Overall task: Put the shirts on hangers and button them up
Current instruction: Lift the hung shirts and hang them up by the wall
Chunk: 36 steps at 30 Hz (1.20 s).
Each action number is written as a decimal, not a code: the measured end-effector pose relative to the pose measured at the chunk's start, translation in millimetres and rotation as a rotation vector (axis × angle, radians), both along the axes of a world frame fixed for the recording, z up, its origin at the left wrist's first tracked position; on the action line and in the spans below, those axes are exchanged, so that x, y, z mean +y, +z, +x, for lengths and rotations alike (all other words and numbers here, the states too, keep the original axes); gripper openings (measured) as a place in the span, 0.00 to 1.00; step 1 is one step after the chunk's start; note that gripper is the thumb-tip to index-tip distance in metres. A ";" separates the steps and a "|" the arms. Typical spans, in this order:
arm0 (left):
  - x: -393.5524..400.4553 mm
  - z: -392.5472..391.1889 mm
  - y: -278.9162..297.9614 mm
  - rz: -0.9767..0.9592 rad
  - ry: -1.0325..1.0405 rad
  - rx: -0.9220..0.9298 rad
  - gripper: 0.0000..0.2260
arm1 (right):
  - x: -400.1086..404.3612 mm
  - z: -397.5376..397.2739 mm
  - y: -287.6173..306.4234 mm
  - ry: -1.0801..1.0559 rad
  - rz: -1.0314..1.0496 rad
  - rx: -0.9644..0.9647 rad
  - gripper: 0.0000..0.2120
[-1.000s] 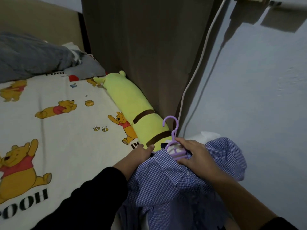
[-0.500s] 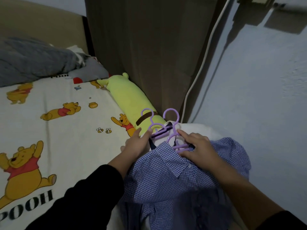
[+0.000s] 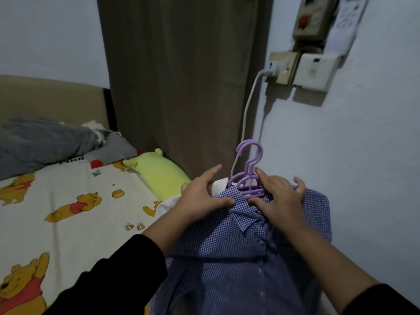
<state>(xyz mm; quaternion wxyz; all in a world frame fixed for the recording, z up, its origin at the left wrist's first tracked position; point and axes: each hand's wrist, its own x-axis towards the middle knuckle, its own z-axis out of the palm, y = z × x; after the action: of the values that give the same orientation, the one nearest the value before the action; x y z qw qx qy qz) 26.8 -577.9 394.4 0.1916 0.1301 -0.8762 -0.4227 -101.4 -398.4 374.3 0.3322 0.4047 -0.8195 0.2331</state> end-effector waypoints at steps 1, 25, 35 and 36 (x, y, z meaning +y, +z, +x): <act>5.0 -0.6 10.0 -0.052 -0.021 0.019 0.39 | 6.6 1.8 8.5 -0.022 -0.013 0.027 0.34; 293.6 2.5 175.4 -0.592 -0.725 0.612 0.45 | 312.8 130.5 172.3 -0.571 -0.063 0.290 0.35; 496.7 65.5 222.9 -0.554 -0.970 0.819 0.41 | 504.7 276.1 222.1 -0.885 0.041 0.391 0.37; 515.5 72.9 228.7 -0.543 -0.994 0.841 0.40 | 520.0 291.5 227.1 -0.916 0.043 0.385 0.37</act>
<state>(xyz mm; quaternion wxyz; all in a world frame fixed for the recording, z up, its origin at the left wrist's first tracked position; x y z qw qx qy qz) 99.8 -62.4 623.1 0.3240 -0.5124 -0.7580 -0.2408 190.1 121.6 601.4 0.5374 0.0456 -0.8415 -0.0326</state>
